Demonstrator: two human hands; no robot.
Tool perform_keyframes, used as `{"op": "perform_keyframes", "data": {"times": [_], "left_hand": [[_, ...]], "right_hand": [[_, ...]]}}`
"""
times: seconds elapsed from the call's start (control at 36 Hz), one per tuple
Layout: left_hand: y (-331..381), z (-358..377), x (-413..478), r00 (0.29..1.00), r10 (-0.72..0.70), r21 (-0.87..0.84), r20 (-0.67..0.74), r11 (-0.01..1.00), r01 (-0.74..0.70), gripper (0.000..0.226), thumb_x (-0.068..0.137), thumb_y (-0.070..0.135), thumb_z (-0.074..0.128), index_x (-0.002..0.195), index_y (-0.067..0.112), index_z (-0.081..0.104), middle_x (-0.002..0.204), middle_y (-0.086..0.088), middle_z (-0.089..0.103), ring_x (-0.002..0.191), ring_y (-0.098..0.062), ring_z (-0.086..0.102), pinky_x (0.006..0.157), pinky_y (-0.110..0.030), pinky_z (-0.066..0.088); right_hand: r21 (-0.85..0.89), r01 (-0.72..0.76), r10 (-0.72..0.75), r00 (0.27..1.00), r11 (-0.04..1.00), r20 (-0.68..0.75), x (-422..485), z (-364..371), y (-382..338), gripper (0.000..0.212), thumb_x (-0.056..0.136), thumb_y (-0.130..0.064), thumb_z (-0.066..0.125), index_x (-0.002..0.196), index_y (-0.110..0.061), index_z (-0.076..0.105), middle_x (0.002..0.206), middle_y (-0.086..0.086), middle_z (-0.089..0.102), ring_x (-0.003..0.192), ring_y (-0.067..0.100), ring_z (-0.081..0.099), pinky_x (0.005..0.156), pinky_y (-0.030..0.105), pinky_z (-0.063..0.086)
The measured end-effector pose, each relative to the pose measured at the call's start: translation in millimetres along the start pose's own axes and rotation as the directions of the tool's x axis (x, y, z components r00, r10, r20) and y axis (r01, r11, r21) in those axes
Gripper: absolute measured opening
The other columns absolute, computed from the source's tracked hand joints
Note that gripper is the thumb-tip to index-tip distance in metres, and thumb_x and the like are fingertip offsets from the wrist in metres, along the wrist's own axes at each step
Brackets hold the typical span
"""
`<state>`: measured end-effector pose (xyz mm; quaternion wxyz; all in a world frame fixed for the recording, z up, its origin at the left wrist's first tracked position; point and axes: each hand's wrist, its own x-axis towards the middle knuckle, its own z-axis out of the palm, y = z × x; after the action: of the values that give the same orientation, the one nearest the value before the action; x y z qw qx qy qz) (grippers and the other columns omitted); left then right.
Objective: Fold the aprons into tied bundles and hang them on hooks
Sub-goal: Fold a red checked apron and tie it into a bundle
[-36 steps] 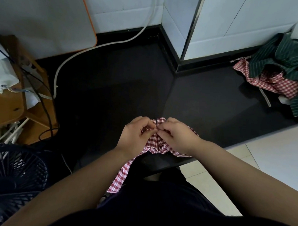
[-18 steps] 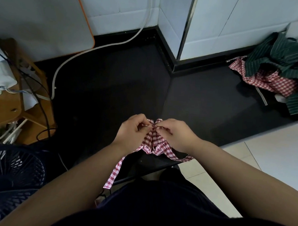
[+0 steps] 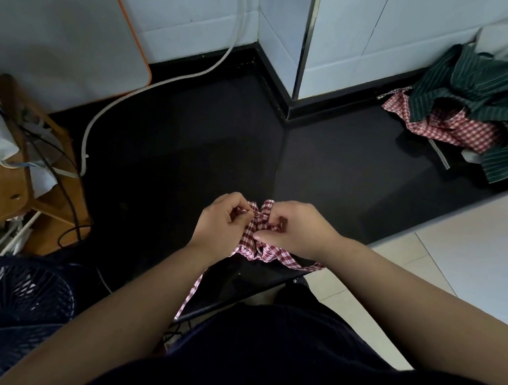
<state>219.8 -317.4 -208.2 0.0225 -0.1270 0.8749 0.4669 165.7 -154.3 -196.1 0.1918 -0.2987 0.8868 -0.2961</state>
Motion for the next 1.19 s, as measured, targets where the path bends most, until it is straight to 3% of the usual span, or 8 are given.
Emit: {"op": "perform_keyframes", "data": {"times": [0.11, 0.22, 0.47, 0.58, 0.69, 0.92, 1.06, 1.19], "left_hand": [[2.4, -0.5, 0.3, 1.0, 0.015, 0.018, 0.025, 1.0, -0.016, 0.009, 0.091, 0.015, 0.061, 0.083, 0.018, 0.061, 0.087, 0.009, 0.056, 0.075, -0.001, 0.053, 0.064, -0.004, 0.038], [1.8, 0.2, -1.1, 0.999, 0.03, 0.011, 0.035, 0.999, -0.03, 0.006, 0.091, 0.016, 0.062, 0.085, 0.017, 0.064, 0.088, 0.01, 0.056, 0.076, 0.0, 0.054, 0.066, -0.005, 0.04], [-0.9, -4.1, 1.0, 1.0, -0.008, -0.017, -0.025, 1.0, 0.007, 0.022, 0.089, 0.012, 0.065, 0.072, 0.024, 0.056, 0.092, 0.015, 0.05, 0.079, 0.006, 0.052, 0.068, 0.001, 0.037], [-4.3, -5.7, 2.3, 0.997, -0.033, -0.019, -0.07, 0.999, 0.032, 0.021, 0.09, 0.009, 0.064, 0.071, 0.015, 0.056, 0.092, 0.013, 0.05, 0.077, -0.001, 0.051, 0.064, -0.001, 0.038], [-7.0, -1.8, 0.3, 0.998, 0.033, 0.037, -0.058, 0.999, -0.031, 0.016, 0.088, 0.003, 0.063, 0.074, 0.006, 0.057, 0.086, 0.007, 0.052, 0.068, -0.006, 0.05, 0.06, -0.004, 0.04], [-14.9, -4.1, 5.5, 0.937, 0.348, 0.207, 0.029, 0.915, -0.346, 0.014, 0.084, -0.007, 0.06, 0.075, 0.003, 0.056, 0.082, -0.005, 0.058, 0.076, -0.022, 0.058, 0.066, -0.037, 0.053], [-15.7, -5.3, 4.3, 0.942, 0.333, 0.215, 0.036, 0.918, -0.333, 0.015, 0.084, -0.006, 0.062, 0.076, 0.004, 0.055, 0.082, -0.003, 0.056, 0.074, -0.019, 0.057, 0.065, -0.021, 0.049], [-5.0, -10.3, 6.8, 0.956, 0.284, 0.318, 0.073, 0.902, -0.292, 0.015, 0.085, 0.006, 0.062, 0.074, 0.008, 0.052, 0.077, 0.003, 0.05, 0.067, -0.016, 0.049, 0.057, -0.033, 0.046]], "right_hand": [[-0.192, 0.005, 0.025, 0.988, 0.981, 0.153, 7.9, -1.6, -9.9, 0.045, 0.087, -0.03, 0.059, 0.05, -0.012, 0.042, 0.05, 0.0, 0.041, 0.052, 0.014, 0.038, 0.054, 0.027, 0.035], [-0.3, -0.057, 0.135, 0.96, 0.952, 0.246, 15.9, -4.1, -14.1, 0.039, 0.094, -0.021, 0.045, 0.057, -0.016, 0.034, 0.057, -0.001, 0.038, 0.051, 0.012, 0.035, 0.049, 0.026, 0.026], [-0.002, -0.198, 0.19, 0.937, 0.98, 0.294, 7.2, -23.6, -3.9, 0.032, 0.102, -0.026, 0.038, 0.071, -0.018, 0.043, 0.08, 0.004, 0.055, 0.086, 0.024, 0.058, 0.076, 0.033, 0.044], [0.115, -0.297, 0.25, 0.917, 0.948, 0.31, 1.9, -23.5, 5.3, 0.03, 0.101, -0.023, 0.042, 0.074, -0.013, 0.048, 0.087, 0.016, 0.062, 0.09, 0.03, 0.063, 0.087, 0.045, 0.051], [0.224, -0.397, 0.318, 0.893, 0.89, 0.32, -2.4, -21.1, 15.9, 0.027, 0.1, -0.023, 0.044, 0.087, -0.002, 0.056, 0.09, 0.017, 0.066, 0.087, 0.027, 0.067, 0.085, 0.041, 0.055], [0.21, -0.316, 0.316, 0.948, 0.925, 0.035, 4.3, -4.8, 21.4, 0.021, 0.097, -0.026, 0.052, 0.086, -0.012, 0.063, 0.081, 0.006, 0.065, 0.077, 0.023, 0.063, 0.078, 0.045, 0.054], [0.234, -0.305, 0.343, 0.929, 0.923, -0.141, 5.9, 8.9, 28.2, 0.015, 0.09, -0.031, 0.062, 0.096, -0.018, 0.059, 0.09, -0.005, 0.06, 0.085, 0.012, 0.057, 0.075, 0.024, 0.047], [0.128, -0.168, 0.193, 0.957, 0.977, -0.216, 5.8, 17.2, 29.5, 0.014, 0.091, -0.024, 0.061, 0.092, -0.014, 0.071, 0.094, -0.001, 0.058, 0.087, 0.006, 0.047, 0.071, 0.008, 0.032]]}}
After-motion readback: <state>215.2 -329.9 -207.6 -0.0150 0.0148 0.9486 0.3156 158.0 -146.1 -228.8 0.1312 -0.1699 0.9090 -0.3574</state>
